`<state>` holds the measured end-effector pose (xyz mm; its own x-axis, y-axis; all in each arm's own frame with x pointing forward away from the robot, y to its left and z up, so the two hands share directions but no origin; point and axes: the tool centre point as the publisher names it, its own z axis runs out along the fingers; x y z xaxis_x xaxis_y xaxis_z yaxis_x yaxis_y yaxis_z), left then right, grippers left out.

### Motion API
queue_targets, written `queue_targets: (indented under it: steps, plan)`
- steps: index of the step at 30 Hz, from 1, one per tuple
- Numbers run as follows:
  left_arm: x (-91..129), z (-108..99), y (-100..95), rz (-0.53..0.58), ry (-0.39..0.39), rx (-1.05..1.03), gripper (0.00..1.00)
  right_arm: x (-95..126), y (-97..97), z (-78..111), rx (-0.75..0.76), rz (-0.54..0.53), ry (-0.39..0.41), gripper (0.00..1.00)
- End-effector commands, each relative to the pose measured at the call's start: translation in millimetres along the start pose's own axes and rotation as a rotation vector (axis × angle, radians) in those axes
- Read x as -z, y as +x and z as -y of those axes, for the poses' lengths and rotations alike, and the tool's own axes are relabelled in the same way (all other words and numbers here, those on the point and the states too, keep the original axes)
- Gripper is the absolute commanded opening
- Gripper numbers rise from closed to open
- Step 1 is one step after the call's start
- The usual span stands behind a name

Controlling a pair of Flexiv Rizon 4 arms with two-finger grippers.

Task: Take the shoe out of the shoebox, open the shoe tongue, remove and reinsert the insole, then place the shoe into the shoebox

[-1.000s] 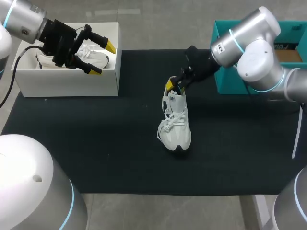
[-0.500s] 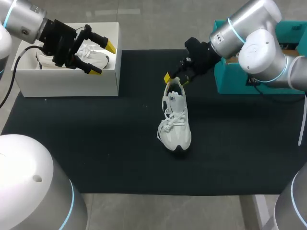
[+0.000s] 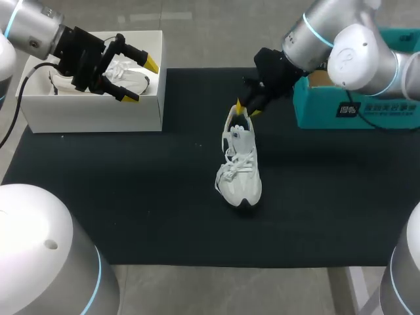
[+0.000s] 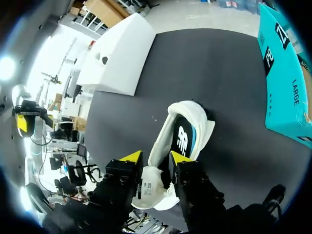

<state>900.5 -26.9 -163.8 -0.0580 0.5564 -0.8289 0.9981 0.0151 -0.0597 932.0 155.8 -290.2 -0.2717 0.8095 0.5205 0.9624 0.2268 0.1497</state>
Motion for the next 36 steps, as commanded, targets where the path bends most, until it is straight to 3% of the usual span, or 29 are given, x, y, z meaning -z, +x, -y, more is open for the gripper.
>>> queue_targets:
  steps: [1,9,13,17,26,36]
  plan:
    - [0,0,-0.1,-0.002,0.001,0.000,1.00,-2,0.7,-1.9,-0.001,0.012,0.005,0.00]
    - [0,0,-0.1,-0.002,0.001,0.000,1.00,-2,0.7,-1.9,-0.001,0.012,0.005,0.00]
    - [0,0,-0.1,-0.002,0.001,0.000,1.00,-2,1.0,-8.2,-0.042,0.246,0.121,0.00]
    - [0,0,-0.1,-0.002,0.001,0.000,1.00,-8,3.5,-12.9,-0.063,0.406,0.204,0.00]
    - [0,0,-0.1,-0.002,0.001,0.000,1.00,-20,-15.1,-7.7,-0.124,0.487,0.164,0.00]
    - [0,0,-0.1,-0.002,0.001,0.000,1.00,-28,-36.9,-2.0,-0.139,0.495,0.091,0.00]
